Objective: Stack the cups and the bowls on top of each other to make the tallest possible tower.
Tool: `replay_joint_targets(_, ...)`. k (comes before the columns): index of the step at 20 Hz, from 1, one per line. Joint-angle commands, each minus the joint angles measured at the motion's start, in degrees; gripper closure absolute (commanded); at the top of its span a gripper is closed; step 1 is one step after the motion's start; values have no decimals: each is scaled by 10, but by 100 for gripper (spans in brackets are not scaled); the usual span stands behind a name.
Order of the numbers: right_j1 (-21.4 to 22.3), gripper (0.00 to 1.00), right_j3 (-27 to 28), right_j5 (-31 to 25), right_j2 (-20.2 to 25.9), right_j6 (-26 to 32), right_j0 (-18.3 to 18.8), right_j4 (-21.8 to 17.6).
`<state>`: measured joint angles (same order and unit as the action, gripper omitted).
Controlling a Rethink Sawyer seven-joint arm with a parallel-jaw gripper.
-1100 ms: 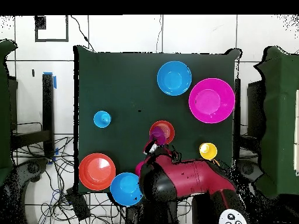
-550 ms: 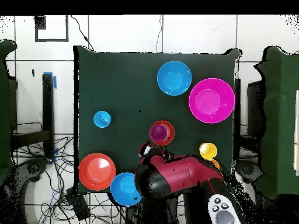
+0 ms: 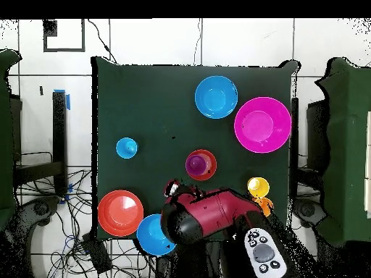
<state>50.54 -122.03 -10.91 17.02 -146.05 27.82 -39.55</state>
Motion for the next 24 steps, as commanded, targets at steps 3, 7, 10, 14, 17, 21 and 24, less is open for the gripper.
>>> replay_joint_targets(3, 58, 0, -72, -27, -44, -40, -43, 25)
replay_joint_targets(7, 17, 0, -120, 7, -66, -105, -61, 81)
replay_joint_targets(10, -53, 0, -114, 9, -123, -125, -91, 86)
replay_joint_targets(14, -154, 0, -112, 114, -160, -125, -100, 87)
replay_joint_targets(17, -192, 0, -125, 182, -182, -132, -113, 90)
replay_joint_targets(21, -212, 0, -131, 249, -228, -144, -180, 122)
replay_joint_targets(24, -273, 0, -91, 314, -287, -129, -238, 150)
